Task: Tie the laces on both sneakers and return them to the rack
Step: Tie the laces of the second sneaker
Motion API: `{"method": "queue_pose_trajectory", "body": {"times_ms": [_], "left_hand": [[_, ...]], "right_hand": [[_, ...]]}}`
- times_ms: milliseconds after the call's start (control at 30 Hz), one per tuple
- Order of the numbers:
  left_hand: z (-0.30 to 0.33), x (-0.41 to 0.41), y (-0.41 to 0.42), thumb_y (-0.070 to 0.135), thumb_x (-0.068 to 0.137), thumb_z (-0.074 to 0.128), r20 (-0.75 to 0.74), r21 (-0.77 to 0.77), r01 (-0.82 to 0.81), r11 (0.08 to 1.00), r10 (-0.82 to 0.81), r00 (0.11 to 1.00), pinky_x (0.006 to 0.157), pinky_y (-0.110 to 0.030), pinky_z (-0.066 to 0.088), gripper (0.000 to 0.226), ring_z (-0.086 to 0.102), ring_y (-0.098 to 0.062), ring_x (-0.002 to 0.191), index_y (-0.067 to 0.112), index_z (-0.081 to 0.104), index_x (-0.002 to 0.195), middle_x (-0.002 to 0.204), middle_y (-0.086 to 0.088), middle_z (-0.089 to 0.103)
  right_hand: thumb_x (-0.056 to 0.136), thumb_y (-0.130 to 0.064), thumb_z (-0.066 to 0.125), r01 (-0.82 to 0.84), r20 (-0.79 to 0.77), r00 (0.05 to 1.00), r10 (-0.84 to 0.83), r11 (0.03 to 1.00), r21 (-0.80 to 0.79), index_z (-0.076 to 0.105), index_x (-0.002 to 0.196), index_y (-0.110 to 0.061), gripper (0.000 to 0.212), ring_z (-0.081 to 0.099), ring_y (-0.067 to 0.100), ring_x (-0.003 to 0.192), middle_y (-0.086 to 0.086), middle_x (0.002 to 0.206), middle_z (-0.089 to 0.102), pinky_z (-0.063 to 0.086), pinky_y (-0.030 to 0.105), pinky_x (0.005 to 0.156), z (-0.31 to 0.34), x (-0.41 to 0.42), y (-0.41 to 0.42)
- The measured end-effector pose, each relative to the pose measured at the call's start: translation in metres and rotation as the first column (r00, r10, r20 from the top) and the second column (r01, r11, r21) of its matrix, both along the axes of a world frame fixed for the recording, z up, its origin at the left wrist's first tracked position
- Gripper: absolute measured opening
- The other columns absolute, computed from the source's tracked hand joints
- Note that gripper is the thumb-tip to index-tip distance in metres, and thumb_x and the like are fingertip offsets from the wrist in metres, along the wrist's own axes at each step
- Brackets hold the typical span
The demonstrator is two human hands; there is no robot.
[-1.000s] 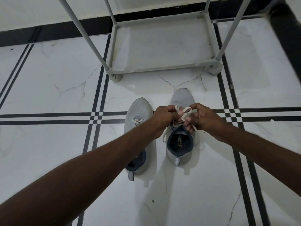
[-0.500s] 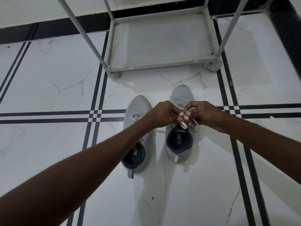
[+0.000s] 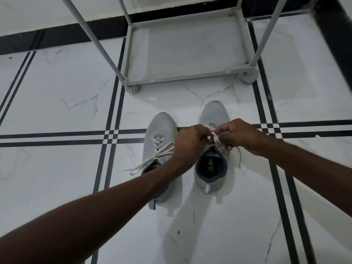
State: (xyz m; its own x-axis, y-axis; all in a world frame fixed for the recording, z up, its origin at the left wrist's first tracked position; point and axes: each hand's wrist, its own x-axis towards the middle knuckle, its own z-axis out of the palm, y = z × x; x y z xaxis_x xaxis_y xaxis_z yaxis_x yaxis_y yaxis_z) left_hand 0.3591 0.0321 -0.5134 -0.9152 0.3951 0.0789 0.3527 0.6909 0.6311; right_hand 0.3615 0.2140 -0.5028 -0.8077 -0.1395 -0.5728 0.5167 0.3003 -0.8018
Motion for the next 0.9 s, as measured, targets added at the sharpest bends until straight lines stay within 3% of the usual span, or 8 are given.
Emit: {"method": "queue_pose_trajectory", "body": {"times_ms": [100, 200, 300, 367, 467, 600, 733, 900], "left_hand": [[-0.002, 0.003, -0.01, 0.016, 0.076, 0.078, 0.15, 0.116, -0.118, 0.986, 0.1, 0.984, 0.071, -0.033, 0.056, 0.008, 0.072, -0.012, 0.076, 0.018, 0.08, 0.084, 0.087, 0.003, 0.079], [-0.002, 0.006, -0.025, 0.02, 0.076, 0.08, 0.264, 0.141, -0.24, 0.96, 0.197, 0.944, 0.067, -0.027, 0.052, 0.004, 0.065, -0.007, 0.07, 0.018, 0.078, 0.078, 0.078, 0.007, 0.073], [-0.007, 0.01, -0.039, 0.025, 0.079, 0.077, 0.271, 0.072, -0.265, 0.962, 0.237, 0.933, 0.063, -0.03, 0.049, 0.008, 0.062, -0.01, 0.063, 0.018, 0.075, 0.076, 0.068, 0.005, 0.069], [-0.006, 0.012, -0.039, 0.02, 0.083, 0.071, 0.232, 0.045, -0.194, 0.98, 0.178, 0.956, 0.06, -0.031, 0.054, 0.006, 0.064, -0.011, 0.061, 0.018, 0.072, 0.077, 0.065, 0.004, 0.07], [-0.004, 0.009, -0.036, 0.016, 0.088, 0.065, 0.018, -0.182, 0.043, 0.982, -0.041, 0.999, 0.055, -0.031, 0.048, 0.006, 0.067, -0.02, 0.065, 0.018, 0.071, 0.088, 0.072, 0.0, 0.073], [-0.004, 0.003, -0.045, 0.002, 0.078, 0.058, -0.152, -0.512, 0.261, 0.818, -0.385, 0.91, 0.051, -0.028, 0.024, 0.023, 0.067, -0.03, 0.065, 0.017, 0.067, 0.094, 0.075, -0.003, 0.07], [-0.001, 0.003, -0.049, 0.004, 0.081, 0.051, -0.041, -0.601, 0.401, 0.691, -0.528, 0.848, 0.055, -0.029, 0.027, 0.05, 0.068, -0.029, 0.075, 0.024, 0.063, 0.125, 0.088, -0.002, 0.073], [0.011, 0.001, -0.043, 0.006, 0.084, 0.044, 0.172, -0.629, 0.484, 0.609, -0.498, 0.85, 0.059, -0.028, 0.029, 0.023, 0.058, -0.02, 0.07, 0.022, 0.06, 0.089, 0.086, 0.001, 0.069]], "right_hand": [[0.079, -0.009, 0.075, -0.028, -0.327, 0.93, 0.166, 0.921, 0.388, 0.078, 0.087, -0.012, 0.009, 0.066, 0.011, 0.055, 0.007, 0.073, 0.076, 0.046, 0.008, 0.053, -0.005, 0.0, -0.001], [0.081, -0.02, 0.075, -0.009, -0.413, 0.833, 0.369, 0.754, 0.656, 0.077, 0.081, -0.015, 0.005, 0.057, 0.009, 0.058, 0.0, 0.072, 0.074, 0.034, 0.016, 0.054, -0.01, 0.002, 0.015], [0.086, -0.015, 0.07, -0.069, -0.348, 0.833, 0.43, 0.705, 0.706, 0.071, 0.076, -0.009, 0.012, 0.053, 0.008, 0.057, -0.001, 0.067, 0.064, 0.031, 0.019, 0.053, -0.021, 0.01, 0.03], [0.087, -0.007, 0.065, -0.136, -0.313, 0.774, 0.551, 0.626, 0.768, 0.069, 0.076, -0.004, 0.012, 0.056, 0.021, 0.064, 0.009, 0.076, 0.064, 0.035, 0.025, 0.055, -0.031, 0.014, 0.03], [0.084, 0.0, 0.061, -0.192, -0.273, 0.731, 0.625, 0.573, 0.797, 0.066, 0.078, -0.004, 0.008, 0.055, 0.026, 0.066, 0.016, 0.08, 0.067, 0.037, 0.029, 0.06, -0.034, 0.013, 0.028], [0.075, 0.006, 0.054, -0.213, -0.244, 0.634, 0.734, 0.469, 0.857, 0.063, 0.088, -0.014, 0.026, 0.06, 0.025, 0.071, 0.006, 0.079, 0.067, 0.042, 0.032, 0.059, -0.03, 0.017, 0.036], [0.076, 0.004, 0.049, -0.243, -0.169, 0.587, 0.792, 0.372, 0.896, 0.059, 0.083, -0.016, 0.023, 0.051, 0.021, 0.062, 0.005, 0.075, 0.063, 0.039, 0.032, 0.054, -0.032, 0.019, 0.044], [0.08, -0.001, 0.048, -0.187, -0.174, 0.498, 0.849, 0.302, 0.935, 0.066, 0.091, -0.013, 0.024, 0.061, 0.026, 0.057, 0.008, 0.072, 0.064, 0.043, 0.03, 0.049, -0.048, 0.015, 0.053]]}}
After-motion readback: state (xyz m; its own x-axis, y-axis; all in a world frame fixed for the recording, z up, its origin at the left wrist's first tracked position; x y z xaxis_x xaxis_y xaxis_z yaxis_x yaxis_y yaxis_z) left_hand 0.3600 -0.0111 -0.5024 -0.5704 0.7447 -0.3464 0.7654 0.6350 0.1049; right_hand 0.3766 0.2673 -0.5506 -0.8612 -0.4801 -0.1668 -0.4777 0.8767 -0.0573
